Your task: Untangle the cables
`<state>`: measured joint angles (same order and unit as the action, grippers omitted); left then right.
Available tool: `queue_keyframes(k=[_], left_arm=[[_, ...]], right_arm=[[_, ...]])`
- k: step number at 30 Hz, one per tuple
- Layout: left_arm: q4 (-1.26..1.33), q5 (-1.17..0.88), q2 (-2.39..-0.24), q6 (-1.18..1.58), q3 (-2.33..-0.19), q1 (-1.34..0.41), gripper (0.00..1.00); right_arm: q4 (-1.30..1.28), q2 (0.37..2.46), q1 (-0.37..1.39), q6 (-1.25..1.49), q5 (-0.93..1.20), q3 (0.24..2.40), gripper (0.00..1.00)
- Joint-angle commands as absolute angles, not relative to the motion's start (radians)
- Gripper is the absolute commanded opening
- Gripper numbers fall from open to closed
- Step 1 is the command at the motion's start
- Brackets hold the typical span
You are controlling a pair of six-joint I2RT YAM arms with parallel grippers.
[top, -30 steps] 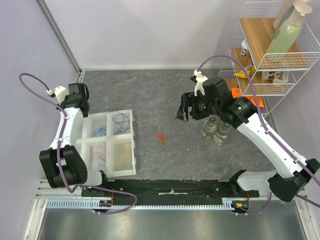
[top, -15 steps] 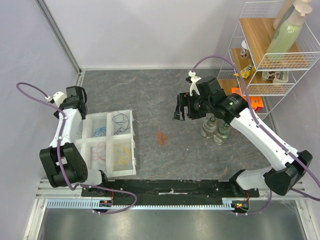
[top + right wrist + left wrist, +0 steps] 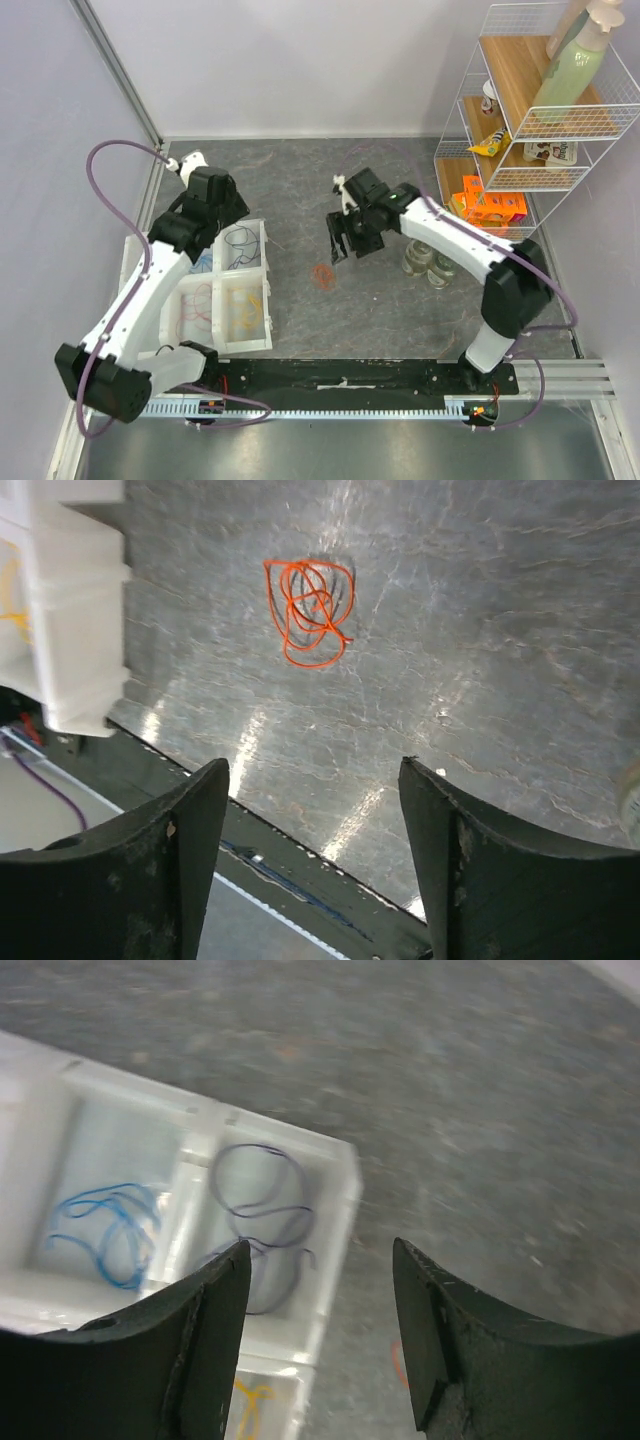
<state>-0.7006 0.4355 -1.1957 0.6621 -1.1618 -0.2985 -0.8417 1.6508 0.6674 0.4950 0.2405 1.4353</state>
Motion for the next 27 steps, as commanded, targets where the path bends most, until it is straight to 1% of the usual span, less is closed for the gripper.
queue_keyframes(k=[1,2,3,4,8,9,11,14,16,19,23,27], left_arm=[[-0.630,0.246,-1.082,0.606,-1.115,-0.426,0.62],[-0.629,0.214,-1.047,0.604,-1.092,-0.454,0.59],[-0.627,0.165,-1.010,0.609,-1.063,-0.475,0.55],[-0.624,0.122,-0.979,0.612,-1.031,-0.485,0.50],[-0.620,-0.029,-0.867,0.637,-0.924,-0.491,0.48],[-0.621,-0.060,-0.855,0.641,-0.907,-0.489,0.47],[-0.638,-0.112,-0.844,0.653,-0.902,-0.489,0.48],[-0.646,-0.158,-0.835,0.658,-0.896,-0.489,0.48],[-0.656,-0.156,-0.831,0.663,-0.899,-0.489,0.49],[-0.660,-0.189,-0.841,0.661,-0.900,-0.489,0.50],[-0.689,-0.235,-0.848,0.658,-0.919,-0.489,0.50],[-0.710,-0.201,-0.825,0.655,-0.919,-0.489,0.51]], right_arm=[[-0.793,1.735,0.761,0.436,0.236,1.405,0.73],[-0.764,1.749,0.778,0.431,0.235,1.388,0.68],[-0.741,1.762,0.793,0.433,0.230,1.379,0.66],[-0.714,1.775,0.802,0.433,0.227,1.370,0.60],[-0.649,1.824,0.811,0.443,0.170,1.352,0.47],[-0.644,1.838,0.813,0.439,0.143,1.347,0.39],[-0.635,1.856,0.813,0.420,0.112,1.341,0.34],[-0.597,1.858,0.813,0.388,0.086,1.298,0.34],[-0.591,1.859,0.813,0.371,0.063,1.282,0.38],[-0.558,1.858,0.813,0.331,0.072,1.258,0.39],[-0.542,1.875,0.813,0.322,0.069,1.267,0.40],[-0.520,1.893,0.813,0.321,0.086,1.298,0.40]])
